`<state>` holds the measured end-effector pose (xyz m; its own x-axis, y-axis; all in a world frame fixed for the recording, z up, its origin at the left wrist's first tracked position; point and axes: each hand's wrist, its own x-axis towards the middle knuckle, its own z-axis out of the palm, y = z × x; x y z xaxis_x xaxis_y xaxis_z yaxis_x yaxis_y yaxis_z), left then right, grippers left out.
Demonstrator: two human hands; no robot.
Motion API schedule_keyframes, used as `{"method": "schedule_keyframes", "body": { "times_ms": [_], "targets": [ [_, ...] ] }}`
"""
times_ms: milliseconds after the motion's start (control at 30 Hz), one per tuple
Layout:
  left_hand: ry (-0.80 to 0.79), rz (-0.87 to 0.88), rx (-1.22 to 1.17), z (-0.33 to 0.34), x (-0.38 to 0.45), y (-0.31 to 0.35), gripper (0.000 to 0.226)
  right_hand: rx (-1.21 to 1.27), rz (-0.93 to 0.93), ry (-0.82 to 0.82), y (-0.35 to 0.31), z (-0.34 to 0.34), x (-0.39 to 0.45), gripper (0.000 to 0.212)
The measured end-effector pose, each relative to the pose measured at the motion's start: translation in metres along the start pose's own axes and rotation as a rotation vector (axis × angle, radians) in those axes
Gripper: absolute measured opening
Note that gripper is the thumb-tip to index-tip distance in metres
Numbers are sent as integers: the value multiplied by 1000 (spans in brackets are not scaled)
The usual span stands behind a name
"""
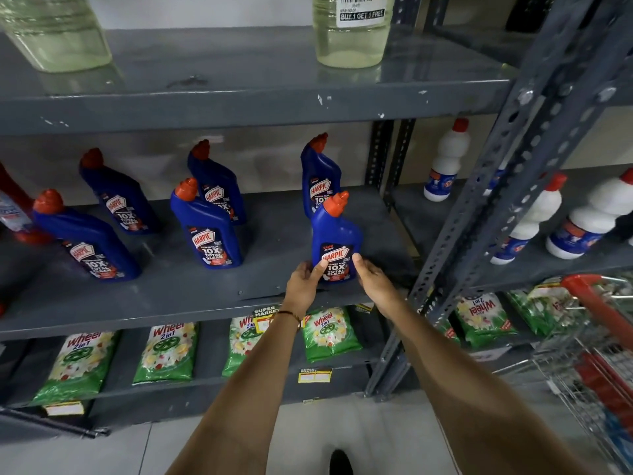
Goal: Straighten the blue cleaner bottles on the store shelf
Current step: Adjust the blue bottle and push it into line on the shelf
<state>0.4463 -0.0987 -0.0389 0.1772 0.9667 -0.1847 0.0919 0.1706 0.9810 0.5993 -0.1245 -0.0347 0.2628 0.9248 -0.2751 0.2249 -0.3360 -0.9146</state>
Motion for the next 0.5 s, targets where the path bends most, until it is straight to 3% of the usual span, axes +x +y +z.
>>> {"method": "schedule_keyframes", "body": {
  "times_ms": [167,500],
  "targets": [
    [-7,-2,47,1,-9,0,45,29,-3,-12,1,-1,-6,57],
    [31,-4,91,3,-13,0,41,5,-1,-44,3,-3,-8,58]
  ]
}}
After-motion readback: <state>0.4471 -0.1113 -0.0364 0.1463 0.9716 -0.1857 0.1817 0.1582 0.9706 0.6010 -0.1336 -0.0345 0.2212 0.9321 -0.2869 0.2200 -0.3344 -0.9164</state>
